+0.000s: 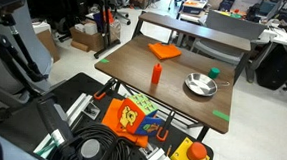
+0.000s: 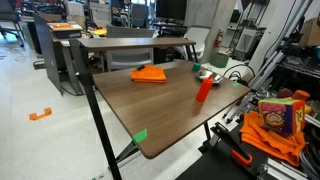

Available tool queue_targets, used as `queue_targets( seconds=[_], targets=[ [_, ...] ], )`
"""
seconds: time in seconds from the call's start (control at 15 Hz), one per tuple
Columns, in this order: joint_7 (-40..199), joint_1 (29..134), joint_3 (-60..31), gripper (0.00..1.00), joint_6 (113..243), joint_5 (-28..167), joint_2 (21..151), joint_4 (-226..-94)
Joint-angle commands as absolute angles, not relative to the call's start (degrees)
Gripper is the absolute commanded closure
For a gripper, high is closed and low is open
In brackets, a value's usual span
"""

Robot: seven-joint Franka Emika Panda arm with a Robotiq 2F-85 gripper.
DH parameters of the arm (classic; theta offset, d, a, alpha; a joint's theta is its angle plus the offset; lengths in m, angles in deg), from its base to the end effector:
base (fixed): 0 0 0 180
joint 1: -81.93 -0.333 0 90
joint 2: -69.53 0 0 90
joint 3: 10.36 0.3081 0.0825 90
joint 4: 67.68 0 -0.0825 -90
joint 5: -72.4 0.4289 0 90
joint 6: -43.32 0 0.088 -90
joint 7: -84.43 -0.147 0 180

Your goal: Put the sauce bottle on the pan

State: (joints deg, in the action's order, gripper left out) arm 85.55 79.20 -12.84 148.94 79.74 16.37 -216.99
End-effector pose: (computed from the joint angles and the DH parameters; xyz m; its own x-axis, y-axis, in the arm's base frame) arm 0.3490 0.0172 0.4905 0.9865 0.0007 0.1637 0.0269 -0.9871 -0.1581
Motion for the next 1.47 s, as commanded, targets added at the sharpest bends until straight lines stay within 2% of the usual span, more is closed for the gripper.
queue_targets(
  seconds=[0.0, 0.53, 0.8, 1.4],
  targets=[
    [85.9, 79.8, -12.5, 0.0, 148.7, 80.1, 16.4, -216.8],
    [85.9, 79.8, -12.5, 0.0, 148.7, 80.1, 16.4, -216.8],
    [85.7, 80.0, -11.0, 0.0, 155.6, 79.1, 21.9, -217.8],
    [81.4, 82.1, -8.3, 0.0, 177.9, 74.7, 48.9, -215.7]
  ],
)
